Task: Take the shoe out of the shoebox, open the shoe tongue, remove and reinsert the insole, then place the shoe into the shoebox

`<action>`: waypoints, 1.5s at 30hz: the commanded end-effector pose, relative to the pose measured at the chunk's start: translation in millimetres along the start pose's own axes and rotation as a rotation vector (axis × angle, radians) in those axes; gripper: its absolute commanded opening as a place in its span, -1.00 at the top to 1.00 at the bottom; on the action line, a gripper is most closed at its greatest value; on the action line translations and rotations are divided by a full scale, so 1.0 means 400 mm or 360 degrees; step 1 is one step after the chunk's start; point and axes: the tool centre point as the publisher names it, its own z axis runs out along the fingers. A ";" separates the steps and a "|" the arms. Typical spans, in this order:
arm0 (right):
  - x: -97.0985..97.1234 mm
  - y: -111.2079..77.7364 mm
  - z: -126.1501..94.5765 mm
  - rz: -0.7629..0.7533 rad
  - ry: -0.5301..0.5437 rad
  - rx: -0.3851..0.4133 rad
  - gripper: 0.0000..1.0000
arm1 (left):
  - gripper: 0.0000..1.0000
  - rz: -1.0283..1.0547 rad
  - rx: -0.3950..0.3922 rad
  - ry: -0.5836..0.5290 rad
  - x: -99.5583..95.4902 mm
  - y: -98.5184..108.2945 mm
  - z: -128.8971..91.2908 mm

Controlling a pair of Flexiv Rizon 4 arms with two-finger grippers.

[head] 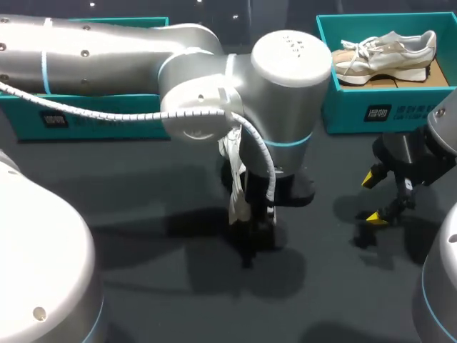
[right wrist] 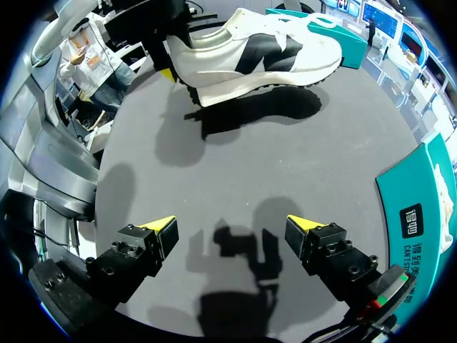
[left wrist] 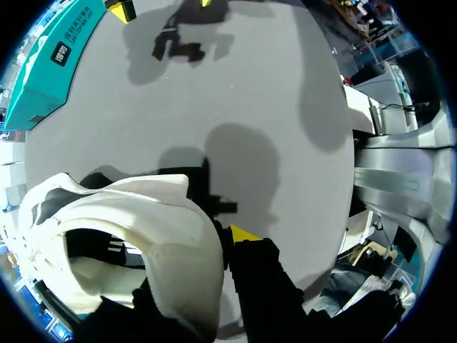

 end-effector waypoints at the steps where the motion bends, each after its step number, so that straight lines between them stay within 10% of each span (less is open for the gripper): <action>1: 0.002 0.000 0.001 0.0000 -0.0004 0.0003 -1.00 | 1.00 -0.0007 0.0011 0.0006 -0.049 0.108 -0.141; 5: 0.002 0.000 0.001 0.0000 -0.0004 0.0003 -1.00 | 1.00 0.0023 0.0000 -0.0019 -0.108 0.170 -0.222; 24: 0.002 0.000 0.001 0.0000 -0.0004 0.0003 -1.00 | 1.00 0.0061 0.0024 -0.0059 -0.125 0.187 -0.254; 45: 0.002 0.000 0.001 0.0000 -0.0004 0.0003 -1.00 | 1.00 -0.0071 0.0095 -0.0026 -0.551 0.724 -0.410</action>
